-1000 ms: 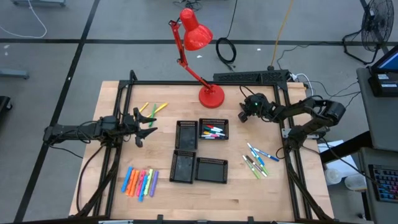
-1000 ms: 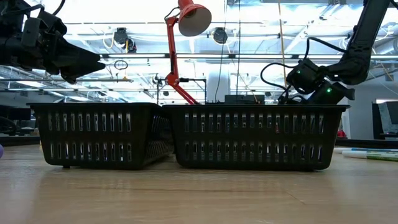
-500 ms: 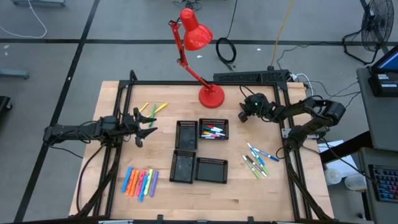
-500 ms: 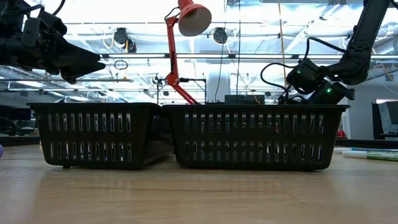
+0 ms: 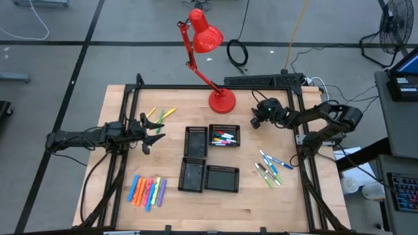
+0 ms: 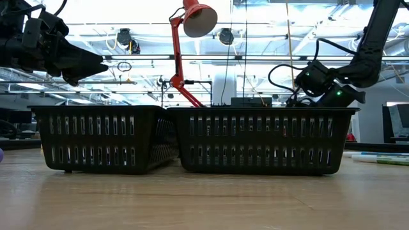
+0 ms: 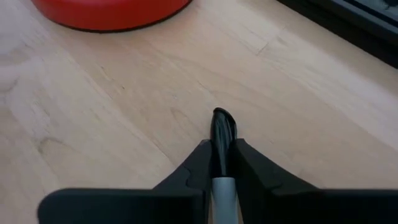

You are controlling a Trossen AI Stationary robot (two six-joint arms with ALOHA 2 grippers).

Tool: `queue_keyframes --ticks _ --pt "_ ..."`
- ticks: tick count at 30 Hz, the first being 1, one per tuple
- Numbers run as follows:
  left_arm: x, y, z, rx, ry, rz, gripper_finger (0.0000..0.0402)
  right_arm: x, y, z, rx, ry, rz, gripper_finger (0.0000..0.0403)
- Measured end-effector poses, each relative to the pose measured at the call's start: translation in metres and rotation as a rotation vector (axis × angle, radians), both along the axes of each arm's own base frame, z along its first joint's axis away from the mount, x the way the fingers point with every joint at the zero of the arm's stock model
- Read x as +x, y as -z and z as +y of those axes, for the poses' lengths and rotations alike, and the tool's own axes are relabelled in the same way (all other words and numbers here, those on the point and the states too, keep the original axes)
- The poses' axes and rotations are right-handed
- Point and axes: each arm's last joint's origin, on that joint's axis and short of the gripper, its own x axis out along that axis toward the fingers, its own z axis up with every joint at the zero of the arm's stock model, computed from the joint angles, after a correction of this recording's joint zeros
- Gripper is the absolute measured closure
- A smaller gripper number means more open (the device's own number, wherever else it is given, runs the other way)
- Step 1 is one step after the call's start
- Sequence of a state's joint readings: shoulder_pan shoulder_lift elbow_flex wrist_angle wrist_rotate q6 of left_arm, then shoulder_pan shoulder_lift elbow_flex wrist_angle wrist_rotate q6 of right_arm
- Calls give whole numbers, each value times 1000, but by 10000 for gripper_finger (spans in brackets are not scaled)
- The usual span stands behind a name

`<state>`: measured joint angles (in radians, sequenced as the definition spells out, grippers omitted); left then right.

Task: Pick & Place Markers
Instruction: Put the black highlighter pen into the top right black bin

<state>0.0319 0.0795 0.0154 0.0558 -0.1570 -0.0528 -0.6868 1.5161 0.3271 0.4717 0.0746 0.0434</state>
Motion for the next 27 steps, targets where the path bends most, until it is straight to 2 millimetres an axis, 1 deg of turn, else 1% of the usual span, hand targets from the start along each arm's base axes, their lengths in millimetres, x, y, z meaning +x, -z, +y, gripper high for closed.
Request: queue_keyframes --ticks 4,9,14,20,27 --pt "0 0 0 0 -1 0 192 3 -10 2 25 -73 -108 365" --pt "0 0 0 0 -1 1 192 9 -26 11 96 -194 -252 363" --pt "0 0 0 0 0 1 192 20 -43 29 85 -348 -346 365" --pt "0 0 0 0 0 1 192 28 -61 49 44 -453 -422 364" --pt "0 0 0 0 -1 1 192 46 -80 70 35 -567 -496 366"
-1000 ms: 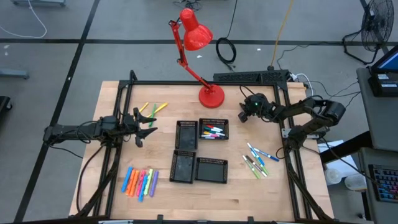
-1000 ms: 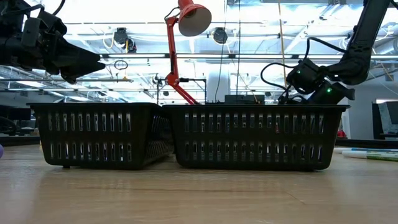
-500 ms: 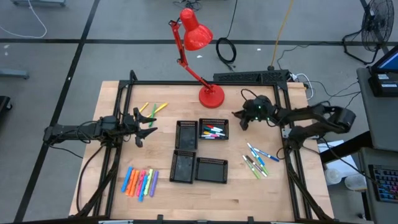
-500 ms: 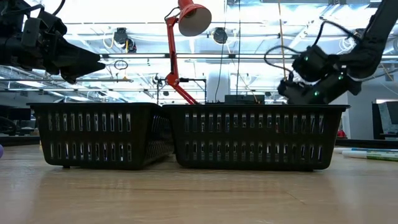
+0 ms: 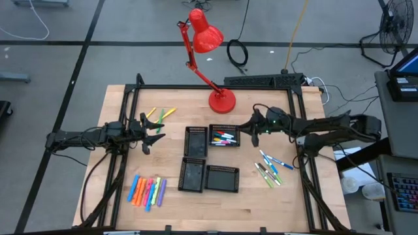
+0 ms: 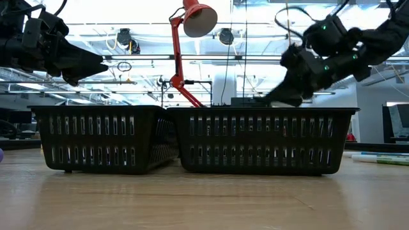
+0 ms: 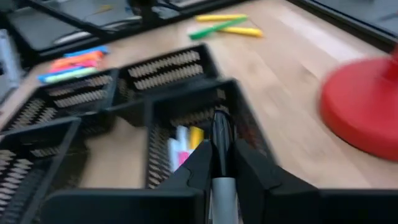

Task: Pick & Place Markers
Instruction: Put the black highlighter pen into the top right black bin

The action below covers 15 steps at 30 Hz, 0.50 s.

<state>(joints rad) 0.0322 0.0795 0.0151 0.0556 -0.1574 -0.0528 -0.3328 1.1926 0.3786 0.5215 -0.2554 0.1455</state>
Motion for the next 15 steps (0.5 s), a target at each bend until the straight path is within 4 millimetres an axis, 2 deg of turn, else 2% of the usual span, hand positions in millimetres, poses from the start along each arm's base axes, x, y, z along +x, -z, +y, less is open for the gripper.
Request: queue_keyframes --ticks 9,15 --pt "0 0 0 0 0 1 192 32 -14 25 -84 -50 -14 366" --pt "0 0 0 0 0 0 192 51 -10 31 -116 -96 -24 365"
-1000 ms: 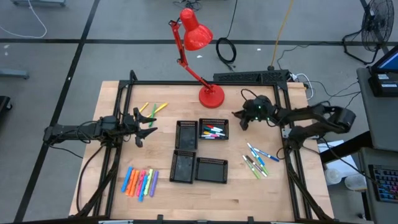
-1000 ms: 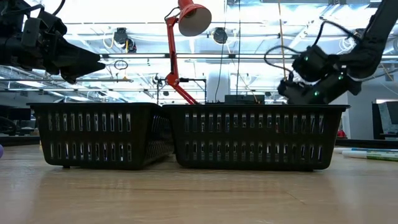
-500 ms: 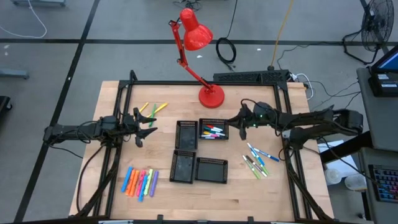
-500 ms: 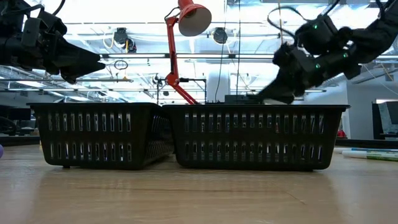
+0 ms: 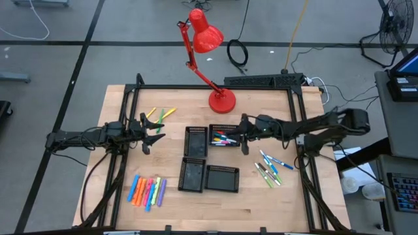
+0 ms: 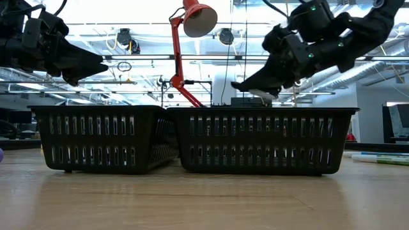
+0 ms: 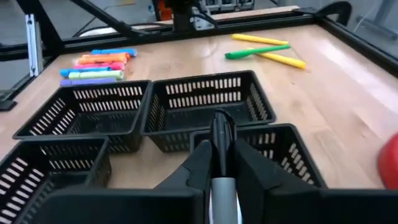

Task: Pick & Place Markers
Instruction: Put the black highlighter pen into the top right black bin

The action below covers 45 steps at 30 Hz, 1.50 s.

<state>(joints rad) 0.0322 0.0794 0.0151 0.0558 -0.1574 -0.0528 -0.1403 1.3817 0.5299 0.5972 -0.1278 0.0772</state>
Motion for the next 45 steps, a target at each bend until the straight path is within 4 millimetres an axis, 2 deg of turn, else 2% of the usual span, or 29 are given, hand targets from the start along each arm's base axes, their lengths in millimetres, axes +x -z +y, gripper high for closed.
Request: queue_keyframes --ticks 8,17,22,31,45 --pt "0 0 0 0 0 1 192 23 14 -4 5 2 61 365" --pt "0 0 0 0 0 1 192 39 34 -6 2 -4 133 364" --pt "0 0 0 0 0 0 192 42 43 -7 -14 -11 164 366" --pt "0 0 0 0 0 0 192 42 45 -11 -69 50 194 366" --pt "0 0 0 0 0 0 192 41 45 -11 -68 49 198 364"
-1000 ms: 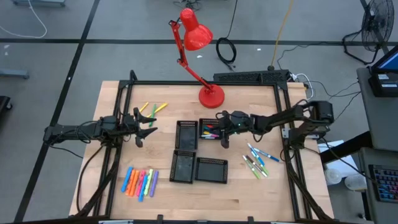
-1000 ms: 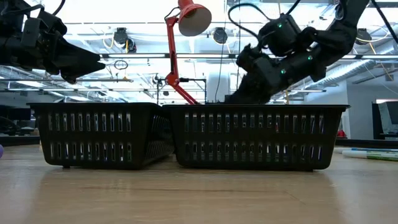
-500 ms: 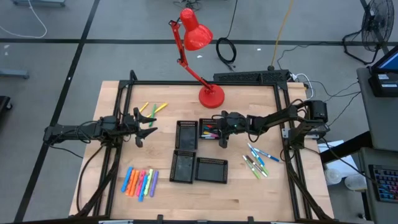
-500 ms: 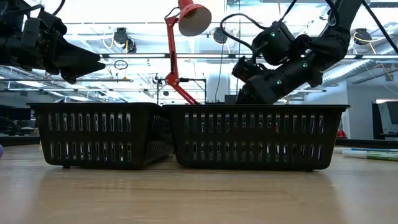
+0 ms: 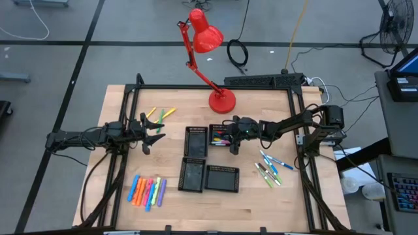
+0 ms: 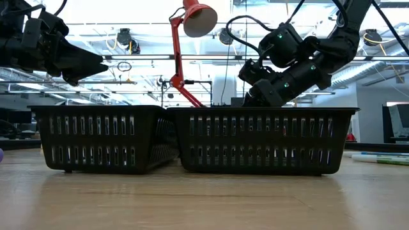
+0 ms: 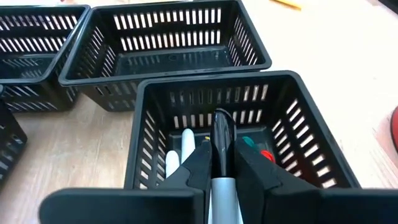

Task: Pick & Place Markers
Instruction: Put the black highlighter pen into the top right black bin

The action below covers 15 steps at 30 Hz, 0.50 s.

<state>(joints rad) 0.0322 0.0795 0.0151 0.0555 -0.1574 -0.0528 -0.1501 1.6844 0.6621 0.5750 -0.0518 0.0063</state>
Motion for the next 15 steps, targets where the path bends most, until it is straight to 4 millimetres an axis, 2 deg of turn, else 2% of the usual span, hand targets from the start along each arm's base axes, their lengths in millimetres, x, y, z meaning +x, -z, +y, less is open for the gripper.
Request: queue_keyframes --ticks 15 --pt "0 0 0 0 0 0 192 0 0 0 -1 0 -3 354"
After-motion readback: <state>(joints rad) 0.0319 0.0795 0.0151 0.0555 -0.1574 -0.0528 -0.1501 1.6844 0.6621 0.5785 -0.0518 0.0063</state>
